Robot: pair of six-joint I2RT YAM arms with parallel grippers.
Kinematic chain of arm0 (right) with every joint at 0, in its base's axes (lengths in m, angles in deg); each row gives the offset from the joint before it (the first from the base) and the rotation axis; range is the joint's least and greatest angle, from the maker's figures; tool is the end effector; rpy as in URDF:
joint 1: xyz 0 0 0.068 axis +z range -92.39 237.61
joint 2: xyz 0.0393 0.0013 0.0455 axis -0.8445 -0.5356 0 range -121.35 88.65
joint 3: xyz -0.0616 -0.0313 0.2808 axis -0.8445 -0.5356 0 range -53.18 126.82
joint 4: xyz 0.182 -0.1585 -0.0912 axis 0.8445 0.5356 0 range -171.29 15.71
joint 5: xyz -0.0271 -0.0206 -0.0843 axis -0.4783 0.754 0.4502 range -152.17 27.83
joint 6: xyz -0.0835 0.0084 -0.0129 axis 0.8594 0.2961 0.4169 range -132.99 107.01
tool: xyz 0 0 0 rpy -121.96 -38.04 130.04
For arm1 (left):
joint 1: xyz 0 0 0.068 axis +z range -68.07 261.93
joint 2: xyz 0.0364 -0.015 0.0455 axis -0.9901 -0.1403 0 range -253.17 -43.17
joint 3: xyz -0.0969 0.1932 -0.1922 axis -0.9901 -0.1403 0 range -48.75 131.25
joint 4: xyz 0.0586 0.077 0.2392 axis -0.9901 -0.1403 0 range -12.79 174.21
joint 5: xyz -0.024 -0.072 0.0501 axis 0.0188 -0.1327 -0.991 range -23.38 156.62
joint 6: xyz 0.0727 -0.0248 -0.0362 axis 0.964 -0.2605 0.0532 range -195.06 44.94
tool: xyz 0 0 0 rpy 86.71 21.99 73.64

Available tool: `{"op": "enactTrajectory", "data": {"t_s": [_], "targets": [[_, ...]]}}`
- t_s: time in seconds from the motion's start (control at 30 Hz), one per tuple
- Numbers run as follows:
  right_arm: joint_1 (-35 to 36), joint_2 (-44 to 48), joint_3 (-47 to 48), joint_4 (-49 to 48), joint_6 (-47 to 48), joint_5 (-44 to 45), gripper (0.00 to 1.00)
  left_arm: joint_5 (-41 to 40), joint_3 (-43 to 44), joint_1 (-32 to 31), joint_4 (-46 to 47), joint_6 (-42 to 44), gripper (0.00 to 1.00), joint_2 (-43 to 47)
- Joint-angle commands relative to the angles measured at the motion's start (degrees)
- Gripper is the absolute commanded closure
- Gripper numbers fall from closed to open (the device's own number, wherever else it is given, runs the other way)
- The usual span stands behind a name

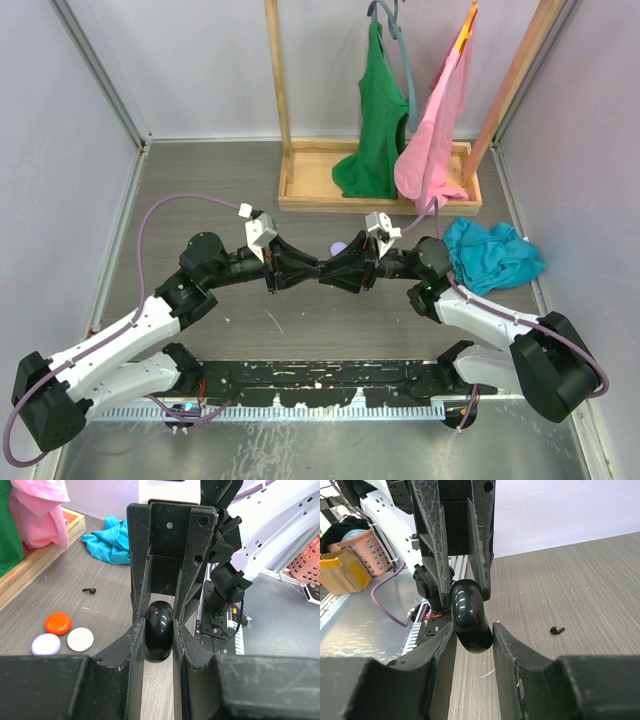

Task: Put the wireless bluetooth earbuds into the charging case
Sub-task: Pick up the charging case at the center of the board.

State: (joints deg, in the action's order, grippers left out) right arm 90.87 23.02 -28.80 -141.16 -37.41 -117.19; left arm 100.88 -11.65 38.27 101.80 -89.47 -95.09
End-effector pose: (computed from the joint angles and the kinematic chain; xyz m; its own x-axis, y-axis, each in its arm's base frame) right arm 0.1636 0.1804 0.2927 -0.1552 0.1814 -0.9711 -0.9879 -0.0235 0.1535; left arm 0.1381 -0.1898 0.3374 -0.2096 -0.0846 -0.9741 0.9553 0.1948 -0.2224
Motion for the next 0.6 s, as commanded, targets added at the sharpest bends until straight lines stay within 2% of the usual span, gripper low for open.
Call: {"op": "enactTrajectory", "data": {"t_s": [0.0,0.13,0.23,0.4,0.57], "targets": [[-0.2,0.0,0.2,-2.2,-0.4,1.5,0.60,0.5,0.4,-0.2,5.5,-0.9,1.00,1.0],[-0.2,-0.1,0.2,-2.1,-0.4,1.1,0.66,0.8,0.6,-0.3,5.4,-1.3,1.00,0.9],[-0.2,-0.2,0.4,-2.1,-0.4,0.4,0.75,0.3,0.7,-0.2,4.9,-1.4,0.99,1.0],[-0.1,-0.1,0.6,-2.1,-0.5,-1.2,0.91,-3.0,1.4,-0.2,2.1,-1.4,0.87,1.5],[0.3,1.0,0.8,-2.1,-0.5,-2.2,0.96,-4.6,2.4,-0.2,-0.5,-1.4,0.76,0.7]]}}
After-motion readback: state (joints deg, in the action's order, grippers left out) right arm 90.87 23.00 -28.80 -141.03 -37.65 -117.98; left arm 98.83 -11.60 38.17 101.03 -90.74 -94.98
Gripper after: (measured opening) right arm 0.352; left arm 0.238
